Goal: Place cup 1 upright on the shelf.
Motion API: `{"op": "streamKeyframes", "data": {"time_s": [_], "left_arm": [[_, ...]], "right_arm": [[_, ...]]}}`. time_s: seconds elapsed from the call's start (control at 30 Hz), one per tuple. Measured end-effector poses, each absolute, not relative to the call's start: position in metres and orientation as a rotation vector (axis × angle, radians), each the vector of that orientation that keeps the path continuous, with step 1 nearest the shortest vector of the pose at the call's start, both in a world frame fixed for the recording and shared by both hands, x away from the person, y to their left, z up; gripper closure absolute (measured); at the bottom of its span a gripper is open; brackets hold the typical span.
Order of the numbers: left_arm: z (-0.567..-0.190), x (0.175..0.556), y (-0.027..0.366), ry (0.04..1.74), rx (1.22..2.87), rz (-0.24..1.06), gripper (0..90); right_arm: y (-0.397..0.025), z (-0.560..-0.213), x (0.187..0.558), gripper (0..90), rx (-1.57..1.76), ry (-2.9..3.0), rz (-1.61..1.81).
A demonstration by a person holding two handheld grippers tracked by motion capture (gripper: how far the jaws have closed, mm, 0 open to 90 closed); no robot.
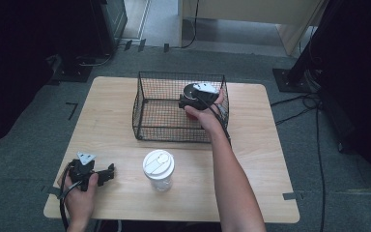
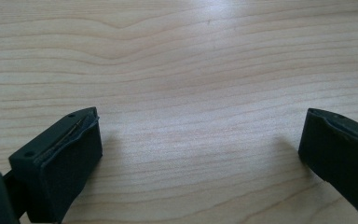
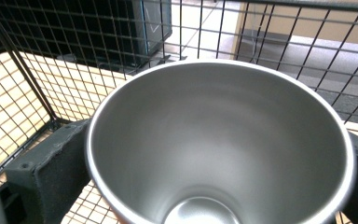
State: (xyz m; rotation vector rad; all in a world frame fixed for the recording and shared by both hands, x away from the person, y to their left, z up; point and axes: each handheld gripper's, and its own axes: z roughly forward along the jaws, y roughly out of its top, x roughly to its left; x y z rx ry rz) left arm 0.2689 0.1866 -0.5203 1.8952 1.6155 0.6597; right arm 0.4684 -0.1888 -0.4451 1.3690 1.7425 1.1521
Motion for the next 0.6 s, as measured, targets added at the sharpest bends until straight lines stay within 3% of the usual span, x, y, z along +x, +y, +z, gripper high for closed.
{"op": "streamKeyframes", "data": {"time_s": [0.6], "left_arm": [[-0.52,0.269,0.187,1.615,1.896,0.66,0.0]], "right_arm": [[-0.187,-0.42,0.466,0.0,1.3,1.654,1.194]]}}
